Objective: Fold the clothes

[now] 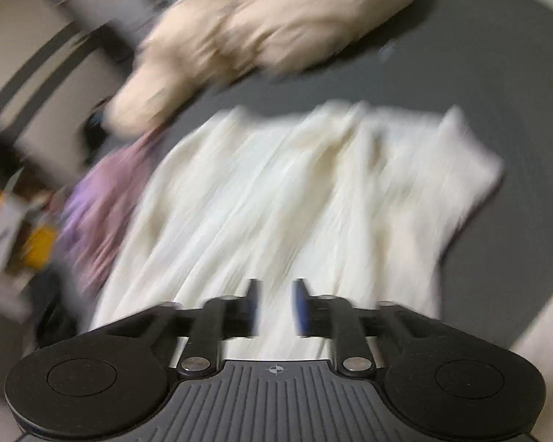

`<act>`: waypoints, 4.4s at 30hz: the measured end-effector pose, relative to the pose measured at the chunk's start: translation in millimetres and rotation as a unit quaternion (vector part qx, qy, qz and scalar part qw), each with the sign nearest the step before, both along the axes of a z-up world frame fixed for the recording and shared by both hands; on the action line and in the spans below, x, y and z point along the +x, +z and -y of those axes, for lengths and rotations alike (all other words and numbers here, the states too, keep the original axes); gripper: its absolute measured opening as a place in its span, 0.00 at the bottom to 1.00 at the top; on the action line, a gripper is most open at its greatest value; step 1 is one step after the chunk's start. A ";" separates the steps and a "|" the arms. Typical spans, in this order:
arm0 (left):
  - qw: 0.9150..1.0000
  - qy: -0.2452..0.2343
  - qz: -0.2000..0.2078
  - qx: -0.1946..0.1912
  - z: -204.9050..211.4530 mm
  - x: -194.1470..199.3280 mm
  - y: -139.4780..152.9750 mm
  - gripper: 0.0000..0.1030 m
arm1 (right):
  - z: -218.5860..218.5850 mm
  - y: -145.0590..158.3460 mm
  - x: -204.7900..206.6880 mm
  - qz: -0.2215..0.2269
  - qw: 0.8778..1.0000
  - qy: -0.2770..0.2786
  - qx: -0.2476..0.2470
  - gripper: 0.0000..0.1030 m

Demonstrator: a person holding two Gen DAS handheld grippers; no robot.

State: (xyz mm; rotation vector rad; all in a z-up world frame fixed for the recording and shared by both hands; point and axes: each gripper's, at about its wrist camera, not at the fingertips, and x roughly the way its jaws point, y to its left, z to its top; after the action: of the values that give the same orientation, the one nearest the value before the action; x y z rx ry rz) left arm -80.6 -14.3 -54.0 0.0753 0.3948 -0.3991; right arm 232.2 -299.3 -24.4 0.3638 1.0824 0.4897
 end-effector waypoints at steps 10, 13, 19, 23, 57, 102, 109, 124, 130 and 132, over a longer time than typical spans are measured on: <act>0.995 -0.010 -0.086 0.049 19.0 -4.5 -17.8 0.13 | -41.8 -54.1 -162.9 -0.017 0.996 0.073 -0.040 0.75; 0.993 0.007 -0.117 0.003 0.3 -2.8 -12.3 0.28 | -41.0 -66.2 -177.6 0.006 0.996 0.063 -0.060 0.75; 0.979 0.053 -0.157 -0.118 -50.2 13.2 6.0 0.42 | -28.9 -79.2 -201.3 0.047 0.997 0.029 -0.046 0.75; 0.966 0.055 -0.208 -0.145 -47.7 53.8 0.8 0.42 | -28.0 -82.0 -214.3 0.073 0.996 0.021 -0.049 0.75; 0.961 0.157 -0.226 -0.011 -0.1 74.2 -30.8 0.08 | -43.7 -74.5 -245.9 0.108 0.990 0.086 -0.011 0.80; 0.978 -0.015 -0.202 -0.050 29.5 72.0 -26.8 0.18 | 224.7 -45.2 -154.3 0.069 0.943 -0.314 0.086 0.14; 0.982 -0.128 -0.138 0.021 45.1 34.1 -25.6 0.34 | 168.9 -28.6 -258.2 0.061 0.962 -0.173 0.201 0.79; 0.971 -0.173 -0.154 0.056 76.9 52.3 -38.3 0.07 | 148.6 158.2 -426.7 0.105 0.976 -0.093 0.164 0.81; 0.956 -0.188 -0.225 -0.028 40.9 29.8 -21.4 0.06 | 102.1 110.8 -395.6 0.091 0.993 -0.072 -0.036 0.83; 0.955 -0.179 -0.234 -0.022 35.7 27.3 -25.4 0.06 | 91.3 72.1 -369.4 0.075 0.992 -0.064 -0.080 0.83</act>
State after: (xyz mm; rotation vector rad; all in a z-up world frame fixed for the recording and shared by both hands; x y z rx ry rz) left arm -53.3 -50.0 -79.4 0.0069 0.8463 -0.7887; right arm -137.1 -390.6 47.6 0.2494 0.9395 0.3077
